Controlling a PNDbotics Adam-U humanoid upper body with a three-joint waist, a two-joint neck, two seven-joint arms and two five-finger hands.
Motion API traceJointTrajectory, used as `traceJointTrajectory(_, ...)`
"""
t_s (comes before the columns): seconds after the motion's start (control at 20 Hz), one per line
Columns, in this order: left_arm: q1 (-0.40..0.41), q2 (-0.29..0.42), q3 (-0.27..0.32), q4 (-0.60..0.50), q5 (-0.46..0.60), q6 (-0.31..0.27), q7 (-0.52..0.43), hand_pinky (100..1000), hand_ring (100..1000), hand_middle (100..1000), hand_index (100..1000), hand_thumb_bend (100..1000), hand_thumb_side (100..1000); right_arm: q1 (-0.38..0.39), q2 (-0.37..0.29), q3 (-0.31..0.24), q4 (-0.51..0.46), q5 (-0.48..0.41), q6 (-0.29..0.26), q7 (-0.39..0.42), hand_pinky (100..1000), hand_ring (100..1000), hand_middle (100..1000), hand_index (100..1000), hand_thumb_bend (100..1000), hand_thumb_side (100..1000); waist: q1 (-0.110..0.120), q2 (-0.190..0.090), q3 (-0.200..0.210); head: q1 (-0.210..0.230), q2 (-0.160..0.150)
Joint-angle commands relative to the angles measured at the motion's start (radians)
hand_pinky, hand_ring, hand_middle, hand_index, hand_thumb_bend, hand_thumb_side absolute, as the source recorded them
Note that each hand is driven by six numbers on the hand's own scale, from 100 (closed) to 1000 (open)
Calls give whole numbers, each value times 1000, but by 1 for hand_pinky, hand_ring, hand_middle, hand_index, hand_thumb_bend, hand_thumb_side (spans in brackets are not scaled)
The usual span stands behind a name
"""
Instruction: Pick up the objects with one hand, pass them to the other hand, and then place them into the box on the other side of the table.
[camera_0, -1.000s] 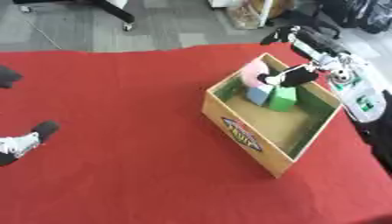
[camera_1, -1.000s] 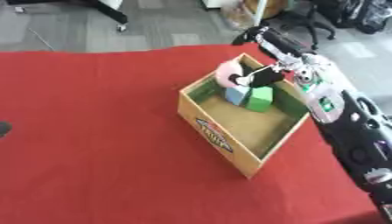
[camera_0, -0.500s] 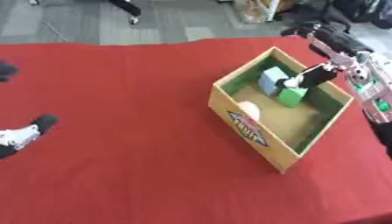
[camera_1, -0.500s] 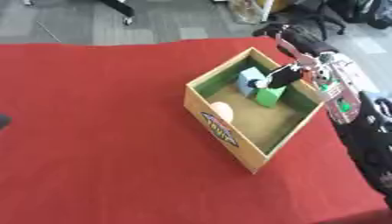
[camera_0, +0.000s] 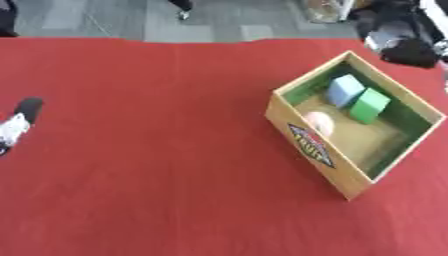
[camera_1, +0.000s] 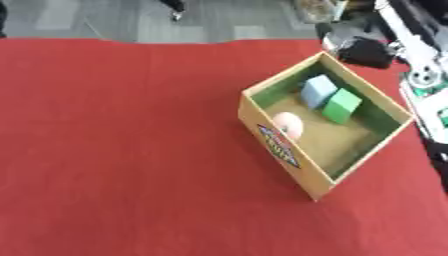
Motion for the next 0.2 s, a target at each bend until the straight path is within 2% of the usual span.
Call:
traceJointTrajectory(0.05,20,-12,60,-8,74,29,109,777,638,660,726,338,683,-4,19,-31,-63,-234,24,17,875,909,797,949,250,447,15,-39,10,54,6)
traceJointTrajectory(0.1,30,-22,71,-1,102,32,141,779,640,662,727,328,714,2,35,-39,-68,-276,26,25,875,909,794,948,282,397,14,-46,17,66,7)
traceJointTrajectory(0.15,39,-31,79,7,127,34,167,784,642,665,728,312,751,9,50,-45,-70,-305,26,33,871,905,788,942,435,230,12,-52,23,75,10)
traceJointTrajectory(0.2,47,-40,87,14,152,35,189,784,642,664,728,317,747,15,67,-52,-71,-322,24,43,870,904,785,939,443,211,11,-58,28,84,13)
